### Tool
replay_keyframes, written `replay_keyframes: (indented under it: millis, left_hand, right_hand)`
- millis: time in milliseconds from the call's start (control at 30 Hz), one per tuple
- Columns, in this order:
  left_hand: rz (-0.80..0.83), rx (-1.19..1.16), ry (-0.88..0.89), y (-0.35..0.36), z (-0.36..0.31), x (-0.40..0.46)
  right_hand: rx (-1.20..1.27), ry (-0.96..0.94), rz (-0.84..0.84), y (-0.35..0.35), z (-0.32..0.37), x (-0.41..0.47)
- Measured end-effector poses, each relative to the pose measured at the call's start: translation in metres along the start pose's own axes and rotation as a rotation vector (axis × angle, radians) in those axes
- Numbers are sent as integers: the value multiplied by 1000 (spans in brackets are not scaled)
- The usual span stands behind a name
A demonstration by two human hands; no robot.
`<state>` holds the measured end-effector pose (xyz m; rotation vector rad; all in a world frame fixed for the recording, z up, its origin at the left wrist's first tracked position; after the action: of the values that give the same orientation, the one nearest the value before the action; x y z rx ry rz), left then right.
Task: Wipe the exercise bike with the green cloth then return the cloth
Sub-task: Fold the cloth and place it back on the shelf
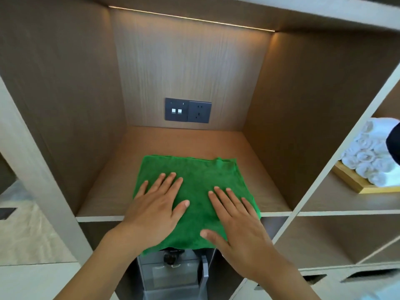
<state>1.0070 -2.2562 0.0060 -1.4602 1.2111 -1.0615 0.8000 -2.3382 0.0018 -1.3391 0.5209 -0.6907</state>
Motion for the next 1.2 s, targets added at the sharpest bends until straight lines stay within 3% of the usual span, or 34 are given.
replay_keyframes:
  millis: [400, 633, 767, 867, 933, 1000, 1200]
  left_hand:
    - [39, -22, -47, 0, 29, 56]
    - [-50, -25, -53, 4, 18, 14]
    - [-30, -21, -42, -1, 13, 12]
    - [-19, -17, -22, -5, 10, 13]
    - [-14, -7, -24, -6, 9, 11]
    - [-12, -1, -24, -6, 8, 11]
    - [4, -19, -20, -8, 9, 9]
  right_hand:
    - [53, 69, 115, -19, -1, 94]
    - [8, 63, -19, -5, -10, 22]
    - [-48, 98, 19, -6, -6, 2]
    - [45, 120, 33, -24, 7, 27]
    - [137, 44, -1, -27, 26, 49]
    - [196, -32, 67, -19, 41, 69]
    - [48, 16, 153, -20, 8, 121]
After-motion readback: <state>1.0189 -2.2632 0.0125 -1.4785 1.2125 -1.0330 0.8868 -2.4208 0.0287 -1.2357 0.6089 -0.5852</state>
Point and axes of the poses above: each hand's wrist, its own x-axis towards the middle knuckle, its own y-axis out of the palm, z = x × y, the point moved 4 cm from there along x, towards the middle knuckle, and after that the axes turned 12 degrees about y, right-handed, at the moved point
